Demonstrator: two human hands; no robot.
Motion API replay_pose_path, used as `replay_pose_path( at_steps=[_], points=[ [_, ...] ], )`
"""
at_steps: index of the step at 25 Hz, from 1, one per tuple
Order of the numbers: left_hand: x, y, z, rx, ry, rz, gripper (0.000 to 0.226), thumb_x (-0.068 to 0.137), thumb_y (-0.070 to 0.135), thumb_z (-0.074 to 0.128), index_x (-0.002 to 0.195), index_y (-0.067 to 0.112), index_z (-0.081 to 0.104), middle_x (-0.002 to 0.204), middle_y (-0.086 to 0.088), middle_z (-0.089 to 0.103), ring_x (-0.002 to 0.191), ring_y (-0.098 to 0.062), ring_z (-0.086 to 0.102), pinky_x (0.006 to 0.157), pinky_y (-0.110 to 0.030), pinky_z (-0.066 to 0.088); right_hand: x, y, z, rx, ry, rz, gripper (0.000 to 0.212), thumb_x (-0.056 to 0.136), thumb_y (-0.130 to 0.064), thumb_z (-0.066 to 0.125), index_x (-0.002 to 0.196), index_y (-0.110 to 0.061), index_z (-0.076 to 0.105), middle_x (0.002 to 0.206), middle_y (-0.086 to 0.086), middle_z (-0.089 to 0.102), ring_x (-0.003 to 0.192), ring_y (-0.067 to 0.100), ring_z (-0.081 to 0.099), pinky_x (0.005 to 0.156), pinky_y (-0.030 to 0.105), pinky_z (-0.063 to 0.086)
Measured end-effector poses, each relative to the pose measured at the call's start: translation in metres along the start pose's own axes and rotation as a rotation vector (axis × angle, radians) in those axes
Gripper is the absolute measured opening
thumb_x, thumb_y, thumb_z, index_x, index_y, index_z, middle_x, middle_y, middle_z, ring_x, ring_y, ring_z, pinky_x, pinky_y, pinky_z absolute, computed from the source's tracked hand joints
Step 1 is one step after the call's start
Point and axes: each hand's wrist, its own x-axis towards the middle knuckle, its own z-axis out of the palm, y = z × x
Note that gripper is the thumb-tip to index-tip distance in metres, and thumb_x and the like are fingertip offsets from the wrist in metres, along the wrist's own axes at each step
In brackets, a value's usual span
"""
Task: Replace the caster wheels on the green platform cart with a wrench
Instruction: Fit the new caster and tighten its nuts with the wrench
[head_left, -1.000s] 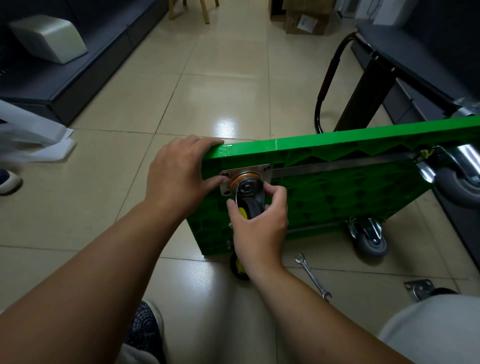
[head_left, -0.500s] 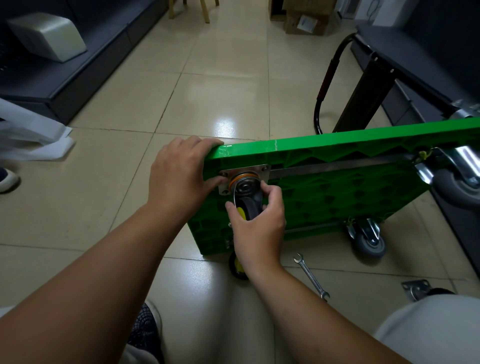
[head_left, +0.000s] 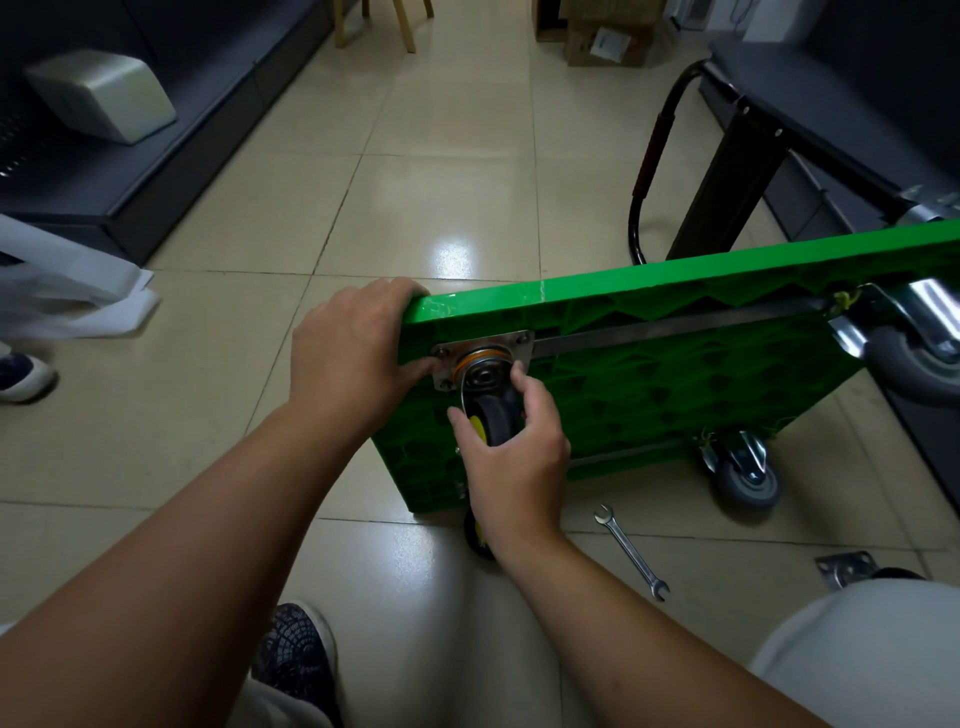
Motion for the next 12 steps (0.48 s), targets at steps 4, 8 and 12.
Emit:
replay_pose_path(
  at_steps=[4, 8, 12],
  points=[
    [-0.005, 0.002, -0.007, -0.016, -0.074, -0.007, 0.046, 0.076, 0.051, 0.081, 0.112, 0.032, 0.058, 0.101, 0.009, 0.065, 0.089, -0.02, 0.059, 0.07, -0.037, 0.051, -0.004, 0.007, -0.007, -0.133, -0.008, -0.109, 0.068, 0.075, -0.025, 0.087, 0.135, -0.01, 0.059, 0.133, 0.002, 0.062, 0.122, 0.017, 0.06, 0.099, 0.023, 0.049],
    [-0.017, 0.008, -0.012, 0.027, -0.102, -0.023, 0.045, 0.077, 0.054, 0.078, 0.11, 0.03, 0.059, 0.097, 0.008, 0.063, 0.086, -0.02, 0.058, 0.069, -0.039, 0.055, -0.01, 0.012, -0.016, -0.169, -0.04, -0.17, 0.072, 0.076, -0.026, 0.087, 0.14, -0.008, 0.057, 0.137, 0.009, 0.061, 0.124, 0.025, 0.061, 0.102, 0.03, 0.048],
    [-0.024, 0.007, -0.019, 0.057, -0.137, -0.044, 0.045, 0.078, 0.055, 0.077, 0.11, 0.029, 0.06, 0.097, 0.007, 0.063, 0.085, -0.02, 0.059, 0.068, -0.039, 0.055, -0.01, 0.018, -0.016, -0.213, -0.095, -0.246, 0.073, 0.078, -0.027, 0.085, 0.141, -0.007, 0.055, 0.141, 0.013, 0.059, 0.126, 0.028, 0.06, 0.102, 0.044, 0.053]
  ],
)
